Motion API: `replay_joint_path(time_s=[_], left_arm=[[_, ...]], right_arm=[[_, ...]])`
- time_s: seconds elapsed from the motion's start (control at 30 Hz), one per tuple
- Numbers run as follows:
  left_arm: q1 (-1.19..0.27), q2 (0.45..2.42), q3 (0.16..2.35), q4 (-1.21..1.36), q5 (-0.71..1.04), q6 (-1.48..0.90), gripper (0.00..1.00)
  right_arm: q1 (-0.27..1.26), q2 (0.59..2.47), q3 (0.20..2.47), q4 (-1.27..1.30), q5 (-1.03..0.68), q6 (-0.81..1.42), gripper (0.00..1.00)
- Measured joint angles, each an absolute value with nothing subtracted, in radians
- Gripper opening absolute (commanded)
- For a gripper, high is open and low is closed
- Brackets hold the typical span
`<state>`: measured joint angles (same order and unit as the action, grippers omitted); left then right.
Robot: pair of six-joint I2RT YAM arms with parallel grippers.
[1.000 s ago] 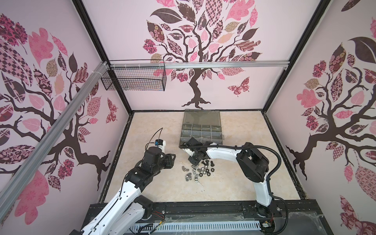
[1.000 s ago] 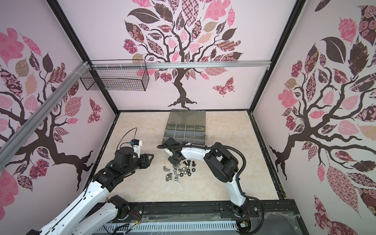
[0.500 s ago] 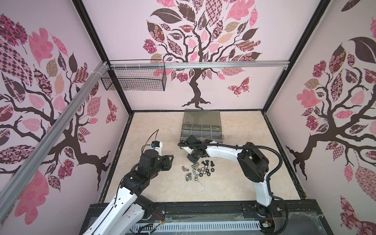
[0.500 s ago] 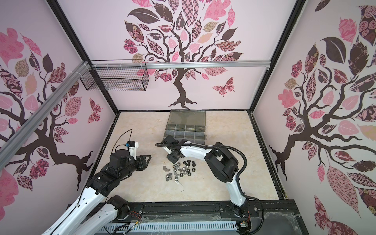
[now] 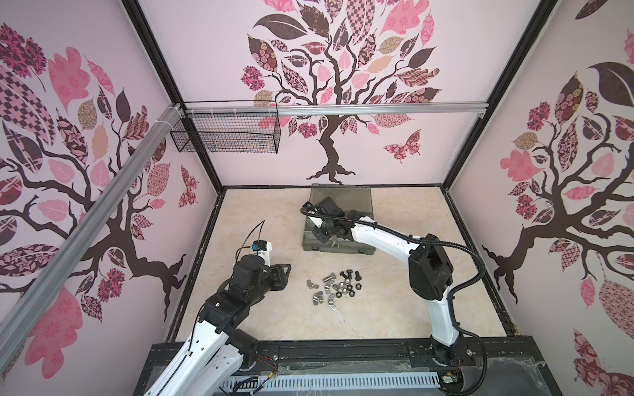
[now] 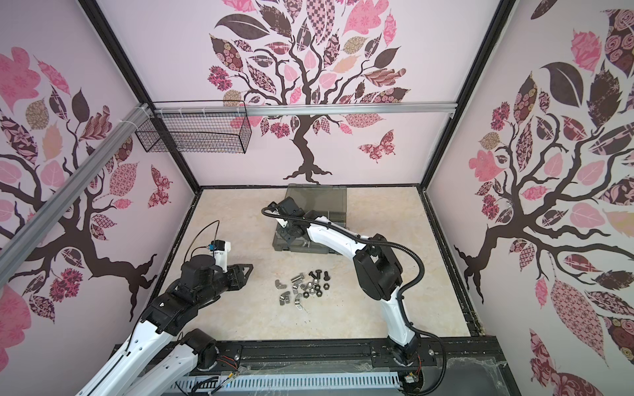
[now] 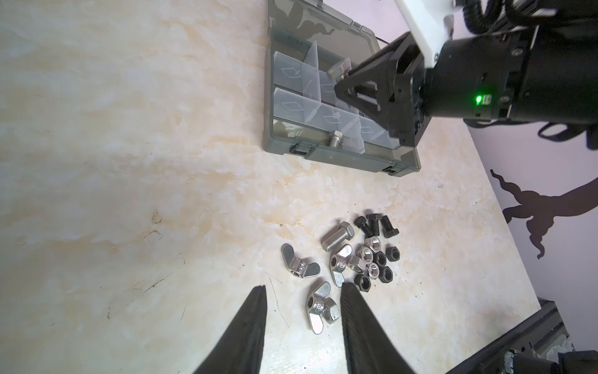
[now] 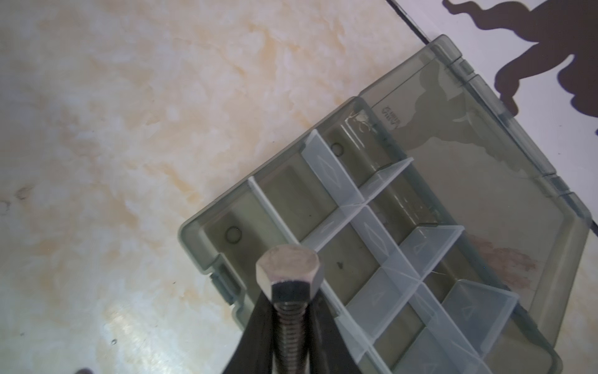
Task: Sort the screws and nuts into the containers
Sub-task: 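Carry the silver bolt into the organizer box and open the right gripper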
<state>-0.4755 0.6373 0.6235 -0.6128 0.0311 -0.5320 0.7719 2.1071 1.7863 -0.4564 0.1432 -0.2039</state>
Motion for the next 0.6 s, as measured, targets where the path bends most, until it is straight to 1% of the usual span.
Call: replay_joint_path(time_s=[0.23,0.3,0.4,0.47,0.6], left_arm=[[-0.476,0.656,0.623,-0.613,0.033,-0.533,0.41],[-0.476,0.657,0.623,-0.612,0.034,-0.534,0.41],[-0.476,0.664,0.623,-0.611,0.036,-0.534,0.41],[-0.476,0.669,0.623,-0.611,0.036,-0.535,0.4],[-0.476,0.68,0.623,-0.611,0.039,-0.534,0.4]], right_arm=[[0.752,2.167,1.748,-0.473,0.164,-0.211,0.22],[0.757,2.175,1.74,-0.476,0.164,-0.212,0.25],[0.759,2.176,1.74,-0.48,0.165,-0.208,0.34],[0.762,2.176,1.74,-0.474,0.164,-0.207,0.37],[0.763,2.173,1.739,-0.469,0.164,-0.207,0.38]])
